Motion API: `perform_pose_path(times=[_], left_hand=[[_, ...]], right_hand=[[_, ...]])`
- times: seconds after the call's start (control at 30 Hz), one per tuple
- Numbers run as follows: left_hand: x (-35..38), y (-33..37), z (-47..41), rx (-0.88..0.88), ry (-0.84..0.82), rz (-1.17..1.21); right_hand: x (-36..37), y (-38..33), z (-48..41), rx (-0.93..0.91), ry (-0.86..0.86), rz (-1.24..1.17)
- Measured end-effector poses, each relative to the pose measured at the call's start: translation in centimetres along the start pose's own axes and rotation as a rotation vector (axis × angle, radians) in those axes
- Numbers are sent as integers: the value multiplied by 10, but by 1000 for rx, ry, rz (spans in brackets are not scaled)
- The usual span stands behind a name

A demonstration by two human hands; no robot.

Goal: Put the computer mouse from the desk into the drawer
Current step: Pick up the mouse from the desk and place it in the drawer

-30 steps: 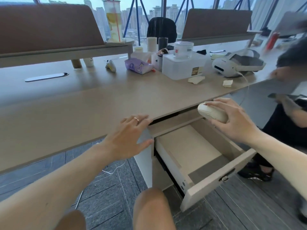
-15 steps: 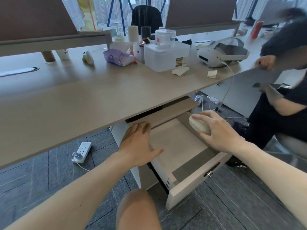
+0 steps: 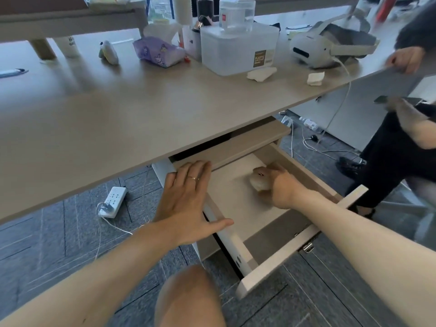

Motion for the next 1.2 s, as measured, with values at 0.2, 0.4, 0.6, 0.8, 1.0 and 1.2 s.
perform_pose_path(times=[0.2, 0.4, 0.6, 0.8, 1.0, 1.2], left_hand=[[1, -2, -1, 5, -1, 0], [1, -2, -1, 2, -3, -14], [0, -2, 0, 4, -4, -16], [-4, -1, 0, 17, 1, -2], [-7, 2, 2, 28, -39, 6], [-15, -3, 0, 72, -218, 51]], right_hand=[[25, -4, -17, 41, -61, 80], [32, -1, -18, 82, -75, 121], [32, -2, -17, 75, -69, 134], [-30, -20, 9, -4, 109, 139], [-95, -18, 107, -90, 513, -65], [-38, 62, 190, 432, 683, -873]])
Point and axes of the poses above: each hand's wrist, its own z-axis away from the middle knuckle, its own x-axis out of the palm, y = z × x, the point moved 10 cm from there along -z, towards the middle knuckle, and after that the axes turned 4 degrees about -z, right-handed, at the moved point
